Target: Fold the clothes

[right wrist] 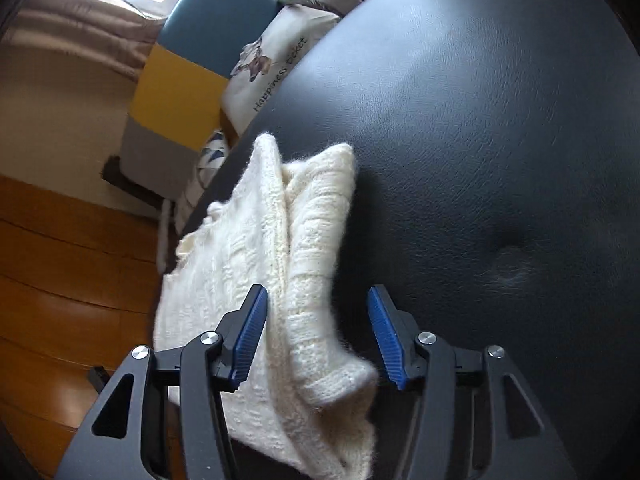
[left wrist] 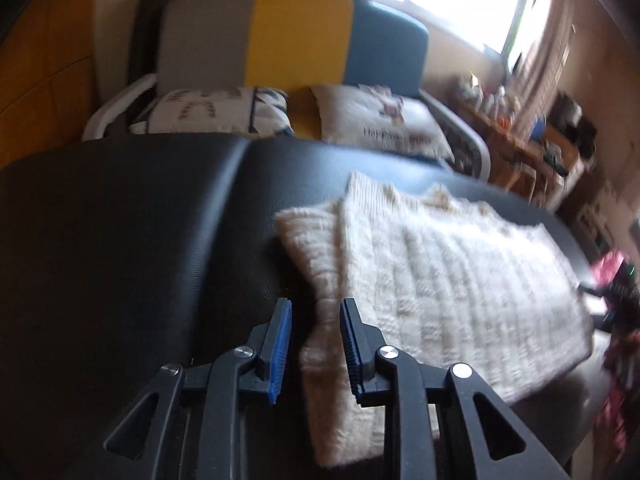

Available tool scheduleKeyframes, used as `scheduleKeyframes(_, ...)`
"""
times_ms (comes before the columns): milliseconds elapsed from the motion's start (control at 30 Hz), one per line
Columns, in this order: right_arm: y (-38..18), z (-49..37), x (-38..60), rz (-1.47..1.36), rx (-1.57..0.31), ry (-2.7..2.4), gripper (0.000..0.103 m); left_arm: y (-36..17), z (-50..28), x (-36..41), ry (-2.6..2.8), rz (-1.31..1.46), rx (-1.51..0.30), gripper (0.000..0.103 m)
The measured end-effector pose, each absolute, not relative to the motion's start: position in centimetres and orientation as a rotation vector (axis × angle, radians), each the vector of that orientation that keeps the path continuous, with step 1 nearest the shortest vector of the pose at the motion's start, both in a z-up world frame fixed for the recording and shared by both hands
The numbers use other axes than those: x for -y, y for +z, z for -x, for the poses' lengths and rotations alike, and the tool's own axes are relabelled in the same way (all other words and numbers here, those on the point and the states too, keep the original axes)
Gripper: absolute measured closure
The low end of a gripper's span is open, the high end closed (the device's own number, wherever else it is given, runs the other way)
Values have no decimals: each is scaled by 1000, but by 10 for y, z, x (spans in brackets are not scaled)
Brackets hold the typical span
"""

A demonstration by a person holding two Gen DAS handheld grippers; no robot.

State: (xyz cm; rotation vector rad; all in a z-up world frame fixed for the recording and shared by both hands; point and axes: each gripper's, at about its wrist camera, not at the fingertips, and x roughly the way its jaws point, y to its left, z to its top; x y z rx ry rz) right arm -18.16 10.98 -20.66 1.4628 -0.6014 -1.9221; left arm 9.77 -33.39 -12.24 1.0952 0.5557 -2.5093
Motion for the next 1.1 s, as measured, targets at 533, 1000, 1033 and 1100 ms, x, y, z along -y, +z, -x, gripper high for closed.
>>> scheduleKeyframes(533, -188, 170, -95, -1334, 674, -1910, 84, -135, -74, 298, -2588, -1210, -538, 78)
scheduleKeyframes(1000, -149, 144, -33, -1233, 705, -1788, 84, -138, -56, 304, -2651, -1253, -686, 78)
scheduleKeyframes(1033, -149, 142, -28, -1235, 705, -1775, 84, -137, -55, 305, -2655, -1246, -701, 78)
scheduleKeyframes(1100, -149, 137, -17, -1237, 704, -1753, 84, -138, -53, 305, -2652, -1259, -658, 78)
